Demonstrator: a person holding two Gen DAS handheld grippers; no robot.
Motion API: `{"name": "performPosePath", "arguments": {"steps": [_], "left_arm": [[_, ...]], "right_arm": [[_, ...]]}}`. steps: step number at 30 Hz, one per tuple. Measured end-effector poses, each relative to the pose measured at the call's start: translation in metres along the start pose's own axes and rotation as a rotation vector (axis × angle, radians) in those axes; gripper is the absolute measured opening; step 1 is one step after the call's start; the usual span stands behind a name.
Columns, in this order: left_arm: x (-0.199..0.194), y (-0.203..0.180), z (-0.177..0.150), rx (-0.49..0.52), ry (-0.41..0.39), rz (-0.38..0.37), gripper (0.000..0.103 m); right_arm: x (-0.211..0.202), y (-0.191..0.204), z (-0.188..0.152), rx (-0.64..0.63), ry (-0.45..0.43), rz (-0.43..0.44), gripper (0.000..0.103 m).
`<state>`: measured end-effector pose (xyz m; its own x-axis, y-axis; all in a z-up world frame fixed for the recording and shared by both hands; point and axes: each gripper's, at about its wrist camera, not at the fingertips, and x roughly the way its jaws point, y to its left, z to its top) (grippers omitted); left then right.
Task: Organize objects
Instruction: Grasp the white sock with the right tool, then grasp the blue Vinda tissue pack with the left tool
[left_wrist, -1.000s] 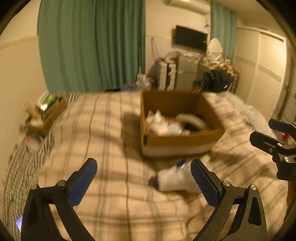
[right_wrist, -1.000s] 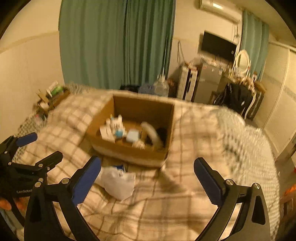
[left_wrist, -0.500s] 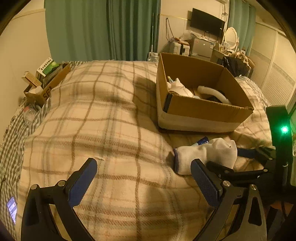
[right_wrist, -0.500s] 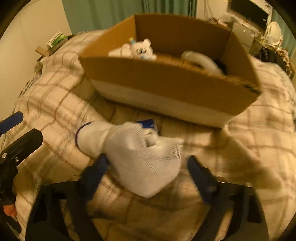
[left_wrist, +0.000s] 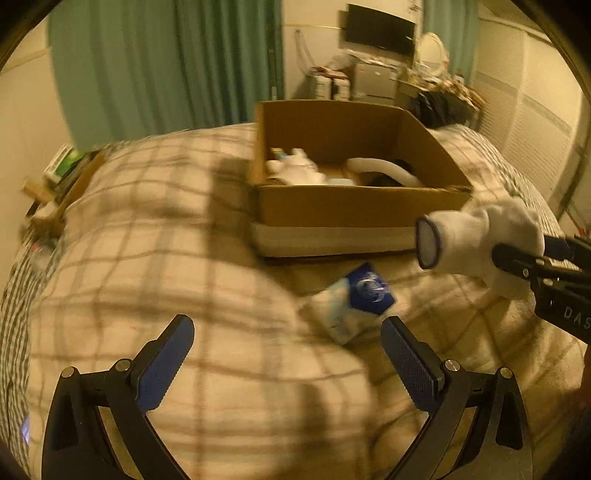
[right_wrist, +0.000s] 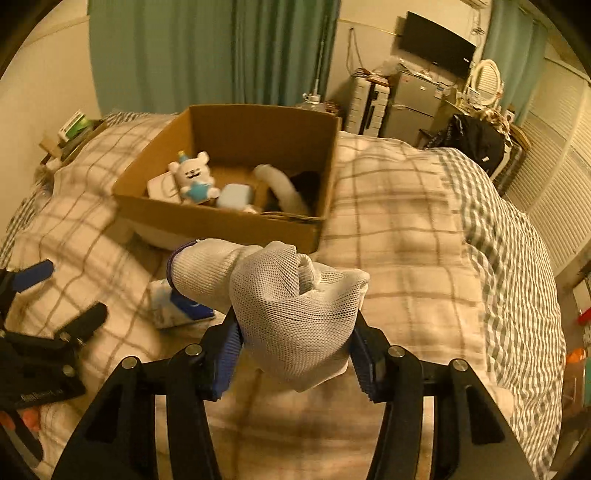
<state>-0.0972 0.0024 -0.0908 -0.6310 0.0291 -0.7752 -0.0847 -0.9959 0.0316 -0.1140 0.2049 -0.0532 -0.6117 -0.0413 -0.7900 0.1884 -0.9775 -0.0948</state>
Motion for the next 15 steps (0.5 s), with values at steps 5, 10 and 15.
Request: {"name": "performPosePath", "arguments": {"steps": [5,10,15], "left_arm": [[0.029,-0.026,0.008,0.047,0.045,-0.024,0.103],[0.073,-0.04,0.006,0.031,0.128,-0.039,0.103],[0.104,-0.044,0.008,0.019,0.195,-0.069,0.103]], "right_arm": [[0.012,-0.006,-0.001,0.018,0.019,0.012,0.052],[0.033,-0.011,-0.003,0.05,0.053,0.039,0.052],[0.047,-0.02,0.0,0.098,0.073,0.061,0.052]]}}
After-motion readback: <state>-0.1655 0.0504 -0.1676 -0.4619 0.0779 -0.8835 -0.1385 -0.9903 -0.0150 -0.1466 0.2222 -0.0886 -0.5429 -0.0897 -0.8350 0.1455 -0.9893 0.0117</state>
